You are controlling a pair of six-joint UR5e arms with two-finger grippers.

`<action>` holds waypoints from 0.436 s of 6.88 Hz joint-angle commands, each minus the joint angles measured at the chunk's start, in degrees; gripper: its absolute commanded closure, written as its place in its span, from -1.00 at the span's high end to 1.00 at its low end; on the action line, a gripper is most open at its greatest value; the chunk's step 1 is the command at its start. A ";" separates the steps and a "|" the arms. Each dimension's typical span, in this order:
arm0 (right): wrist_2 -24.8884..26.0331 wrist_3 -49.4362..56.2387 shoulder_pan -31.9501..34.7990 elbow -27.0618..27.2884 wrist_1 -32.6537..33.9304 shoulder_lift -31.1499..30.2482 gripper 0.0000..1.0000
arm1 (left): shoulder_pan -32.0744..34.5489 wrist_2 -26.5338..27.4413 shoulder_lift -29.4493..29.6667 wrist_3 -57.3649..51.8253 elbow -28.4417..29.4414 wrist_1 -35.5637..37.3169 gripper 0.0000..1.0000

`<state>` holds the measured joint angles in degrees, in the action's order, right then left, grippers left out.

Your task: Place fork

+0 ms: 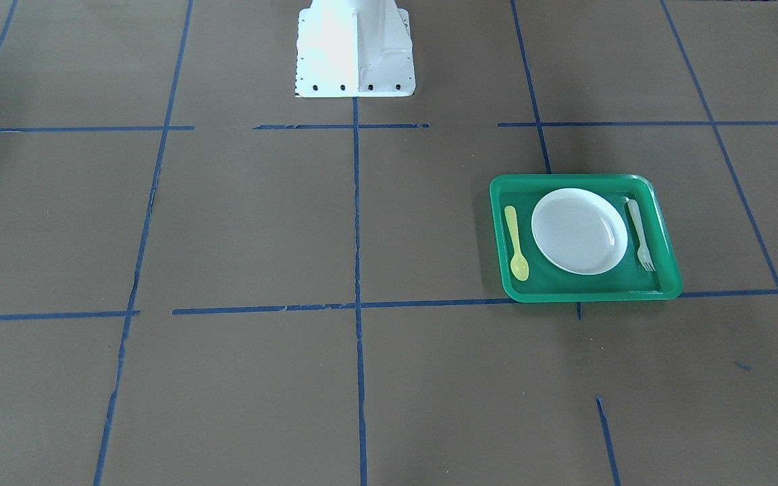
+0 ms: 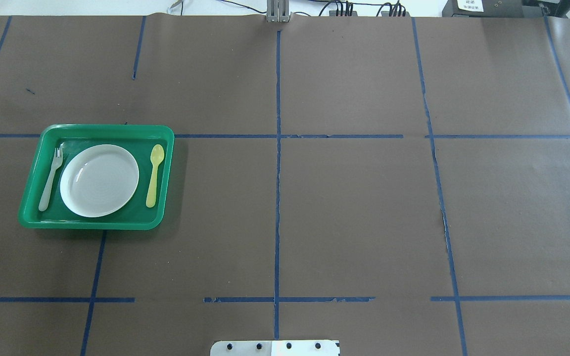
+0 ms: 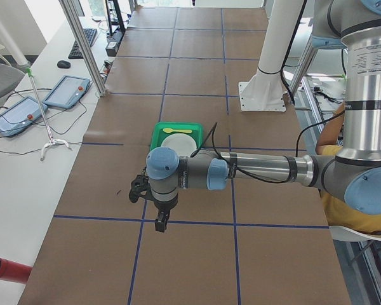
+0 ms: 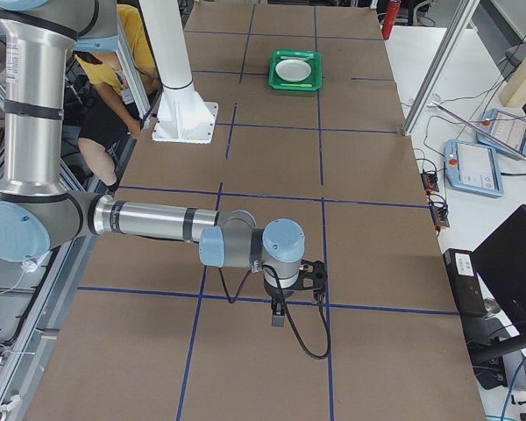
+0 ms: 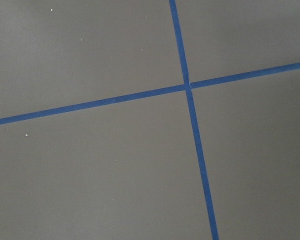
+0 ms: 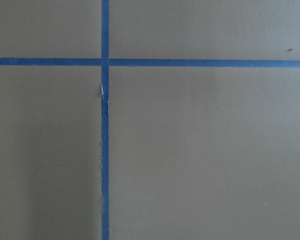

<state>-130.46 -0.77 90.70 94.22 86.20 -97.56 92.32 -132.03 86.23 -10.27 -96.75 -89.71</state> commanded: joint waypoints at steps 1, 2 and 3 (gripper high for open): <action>-0.06 -0.02 0.00 0.00 0.02 0.00 1.00 | -0.04 -0.07 0.08 -0.02 -0.11 0.07 1.00; -0.06 0.07 0.00 0.00 0.02 0.00 1.00 | -0.04 -0.07 -0.09 -0.02 -0.28 0.07 1.00; 0.03 -0.02 0.00 0.00 0.02 0.00 1.00 | -0.04 -0.07 -0.09 0.07 -0.20 0.07 1.00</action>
<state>-130.50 -0.75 90.70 94.22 86.21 -97.56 92.29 -132.10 86.19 -10.26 -96.93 -89.66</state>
